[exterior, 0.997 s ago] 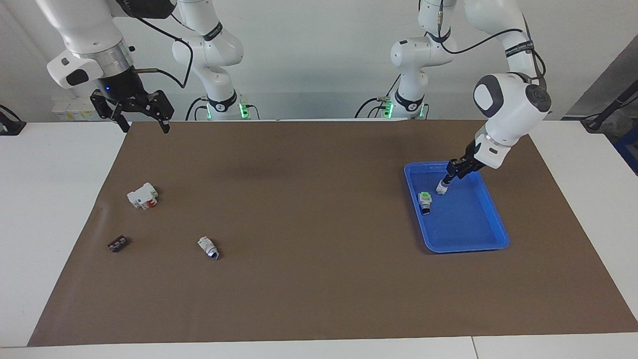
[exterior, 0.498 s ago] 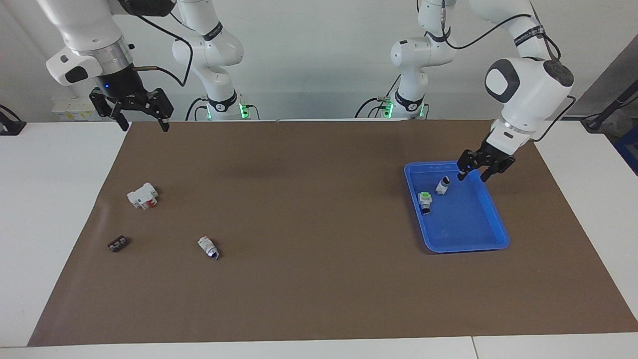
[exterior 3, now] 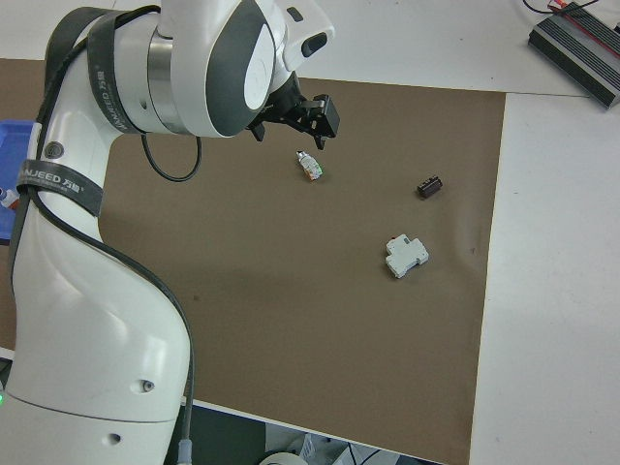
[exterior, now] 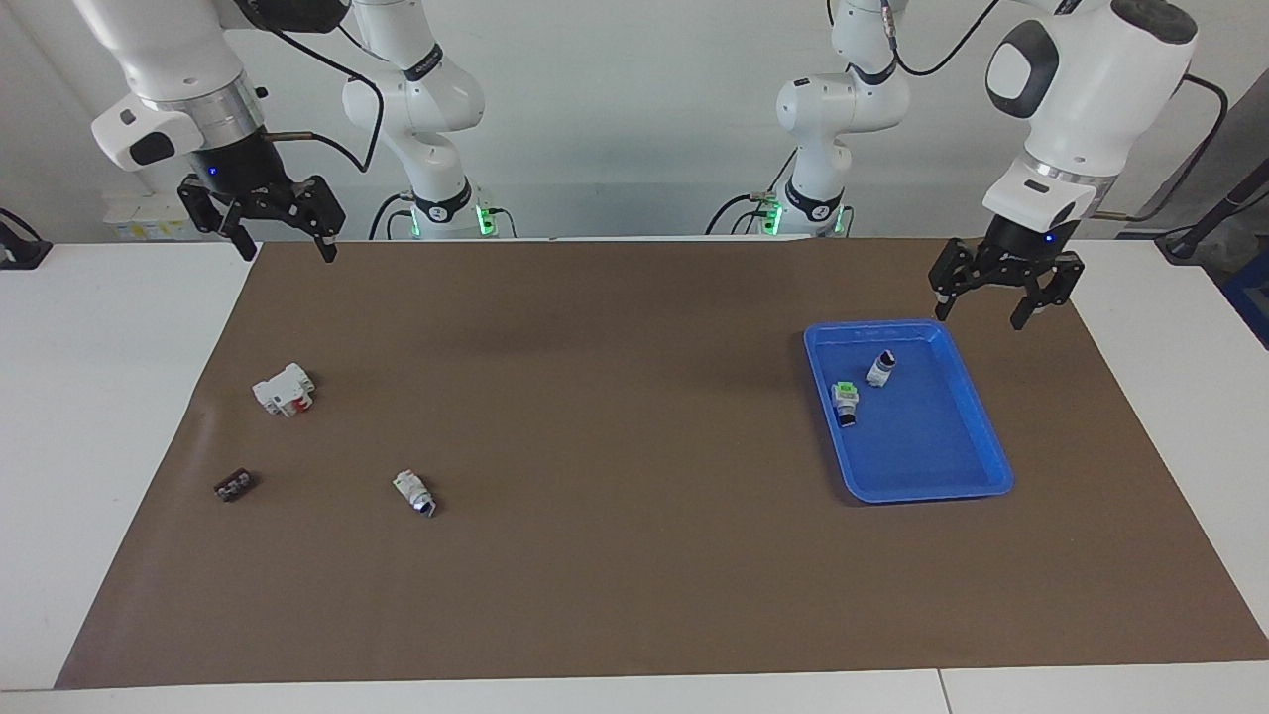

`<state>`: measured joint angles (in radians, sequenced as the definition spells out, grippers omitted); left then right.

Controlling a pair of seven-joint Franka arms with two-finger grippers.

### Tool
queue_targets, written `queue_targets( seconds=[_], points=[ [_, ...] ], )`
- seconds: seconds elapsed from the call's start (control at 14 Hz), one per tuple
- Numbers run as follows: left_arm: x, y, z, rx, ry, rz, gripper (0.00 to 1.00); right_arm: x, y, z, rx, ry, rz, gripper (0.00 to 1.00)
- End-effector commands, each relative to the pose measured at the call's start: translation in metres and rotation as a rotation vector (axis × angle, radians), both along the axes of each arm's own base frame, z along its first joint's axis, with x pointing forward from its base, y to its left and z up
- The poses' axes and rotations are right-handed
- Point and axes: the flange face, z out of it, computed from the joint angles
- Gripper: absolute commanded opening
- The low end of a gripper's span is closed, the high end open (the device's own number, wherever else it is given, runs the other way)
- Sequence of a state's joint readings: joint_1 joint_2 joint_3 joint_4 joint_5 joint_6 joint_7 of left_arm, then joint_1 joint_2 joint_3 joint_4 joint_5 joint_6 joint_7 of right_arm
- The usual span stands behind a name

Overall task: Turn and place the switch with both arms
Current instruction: 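Open the left gripper and lift it away from the tray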

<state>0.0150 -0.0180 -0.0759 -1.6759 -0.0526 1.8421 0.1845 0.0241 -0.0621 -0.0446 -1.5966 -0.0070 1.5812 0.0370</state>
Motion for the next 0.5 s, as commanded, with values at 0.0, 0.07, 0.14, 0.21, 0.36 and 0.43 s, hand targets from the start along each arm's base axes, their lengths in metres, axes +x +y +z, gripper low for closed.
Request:
queue_targets(
  seconds=[0.0,0.07,0.14,0.21,0.36,0.43],
  points=[
    [0.018,0.003,0.021,0.017,0.040,-0.014,0.99,-0.006,0.001,0.001,-0.013,-0.012,-0.016,1.00],
    [0.017,0.006,0.023,0.017,0.037,-0.011,0.99,-0.006,0.001,0.001,-0.013,-0.012,-0.016,1.00],
    [0.017,0.005,0.024,0.017,0.037,-0.014,0.99,-0.006,0.001,0.001,-0.013,-0.012,-0.016,1.00],
    [0.017,0.003,0.023,0.022,0.040,-0.017,1.00,-0.006,0.001,0.001,-0.013,-0.012,-0.016,1.00],
    [0.012,-0.006,0.024,0.017,0.058,-0.032,1.00,-0.006,0.001,0.001,-0.013,-0.012,-0.016,1.00],
    [0.007,-0.013,0.027,0.017,0.069,-0.045,1.00,-0.006,0.001,0.001,-0.013,-0.012,-0.016,1.00]
  ],
)
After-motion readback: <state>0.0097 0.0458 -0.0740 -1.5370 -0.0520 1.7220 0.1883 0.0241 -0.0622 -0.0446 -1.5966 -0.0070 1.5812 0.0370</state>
